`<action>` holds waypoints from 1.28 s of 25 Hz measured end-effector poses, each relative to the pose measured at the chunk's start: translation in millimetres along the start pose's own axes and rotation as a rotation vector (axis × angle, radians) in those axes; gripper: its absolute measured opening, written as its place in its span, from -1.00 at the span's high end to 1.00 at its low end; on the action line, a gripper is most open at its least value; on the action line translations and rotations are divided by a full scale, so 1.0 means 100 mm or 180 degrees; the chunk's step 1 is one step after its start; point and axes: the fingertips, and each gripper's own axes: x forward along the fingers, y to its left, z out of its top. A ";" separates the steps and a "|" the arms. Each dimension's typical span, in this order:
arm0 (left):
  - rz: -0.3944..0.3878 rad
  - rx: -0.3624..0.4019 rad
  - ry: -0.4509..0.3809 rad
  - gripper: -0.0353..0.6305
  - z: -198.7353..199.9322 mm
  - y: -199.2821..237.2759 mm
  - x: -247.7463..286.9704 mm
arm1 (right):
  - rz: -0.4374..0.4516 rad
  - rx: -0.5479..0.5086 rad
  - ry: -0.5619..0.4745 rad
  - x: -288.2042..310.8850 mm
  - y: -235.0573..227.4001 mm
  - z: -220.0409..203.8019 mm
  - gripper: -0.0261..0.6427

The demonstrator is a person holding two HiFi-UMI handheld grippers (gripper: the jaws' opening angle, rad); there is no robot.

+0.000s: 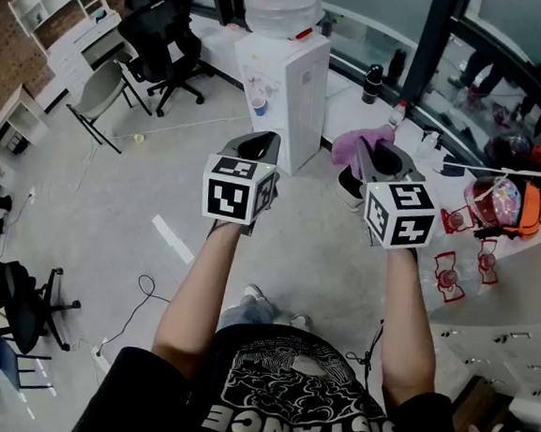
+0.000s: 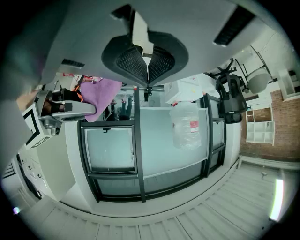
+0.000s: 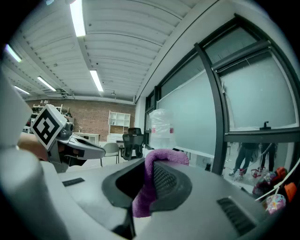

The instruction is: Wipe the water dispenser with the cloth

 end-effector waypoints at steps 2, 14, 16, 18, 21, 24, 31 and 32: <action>-0.0006 0.0001 0.0028 0.82 -0.02 -0.01 0.02 | 0.0011 0.0014 0.0014 0.02 0.00 -0.03 0.83; -0.0022 -0.0003 0.0078 0.82 -0.04 0.28 0.41 | 0.0045 0.0093 0.0074 0.52 -0.07 -0.15 0.83; -0.0027 -0.0021 0.0062 0.82 -0.03 0.37 0.56 | 0.0047 0.0093 0.0081 0.67 -0.12 -0.15 0.83; -0.0045 -0.0032 0.0067 0.82 0.00 0.46 0.73 | 0.0047 0.0084 0.0093 0.86 -0.18 -0.15 0.83; -0.0084 -0.0043 0.0080 0.82 0.05 0.62 1.05 | 0.0033 0.0076 0.0118 1.18 -0.30 -0.12 0.83; -0.0124 -0.0061 0.0108 0.82 0.12 0.81 1.39 | 0.0008 0.0089 0.0145 1.53 -0.44 -0.07 0.83; -0.0248 -0.0090 0.0167 0.82 0.32 1.29 2.12 | -0.0073 0.0121 0.0231 2.37 -0.70 0.06 0.83; -0.0260 -0.0093 0.0172 0.82 0.34 1.35 2.21 | -0.0084 0.0126 0.0239 2.48 -0.74 0.08 0.83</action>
